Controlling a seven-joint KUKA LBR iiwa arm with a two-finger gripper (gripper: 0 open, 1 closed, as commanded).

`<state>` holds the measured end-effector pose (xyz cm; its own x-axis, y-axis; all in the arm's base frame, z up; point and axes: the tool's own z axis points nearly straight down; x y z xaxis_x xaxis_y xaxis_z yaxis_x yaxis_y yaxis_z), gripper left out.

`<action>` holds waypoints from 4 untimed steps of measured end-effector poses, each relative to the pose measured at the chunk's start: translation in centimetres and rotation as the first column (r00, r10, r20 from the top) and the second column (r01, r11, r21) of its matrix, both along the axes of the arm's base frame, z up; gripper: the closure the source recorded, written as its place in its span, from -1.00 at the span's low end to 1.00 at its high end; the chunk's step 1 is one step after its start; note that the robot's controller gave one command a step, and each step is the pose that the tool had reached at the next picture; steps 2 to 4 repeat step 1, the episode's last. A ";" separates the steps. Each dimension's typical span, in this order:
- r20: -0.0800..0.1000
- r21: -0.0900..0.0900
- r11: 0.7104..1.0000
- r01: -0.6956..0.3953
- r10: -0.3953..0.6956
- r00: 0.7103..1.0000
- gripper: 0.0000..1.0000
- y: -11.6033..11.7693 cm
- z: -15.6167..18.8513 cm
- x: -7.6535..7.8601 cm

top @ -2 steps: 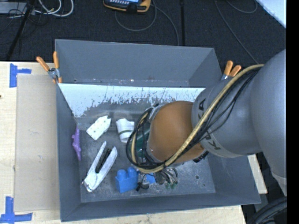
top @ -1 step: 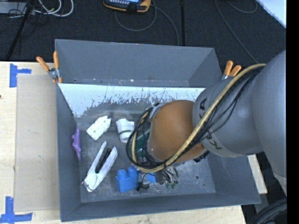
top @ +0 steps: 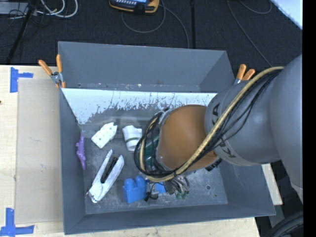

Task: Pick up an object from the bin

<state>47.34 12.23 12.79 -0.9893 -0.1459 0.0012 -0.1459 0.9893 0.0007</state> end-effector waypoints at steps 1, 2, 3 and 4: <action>-0.004 -0.001 1.000 0.000 0.000 1.000 1.00 0.0 0.7 -0.1; -0.004 -0.001 1.000 0.000 0.000 1.000 1.00 0.0 0.7 -0.1; -0.004 -0.001 1.000 0.000 0.000 1.000 1.00 0.0 0.7 -0.1; -0.004 -0.001 1.000 0.000 0.000 1.000 1.00 0.0 0.7 -0.1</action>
Offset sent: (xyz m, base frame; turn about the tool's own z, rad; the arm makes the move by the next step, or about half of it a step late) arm -0.0001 0.0001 0.0058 0.0000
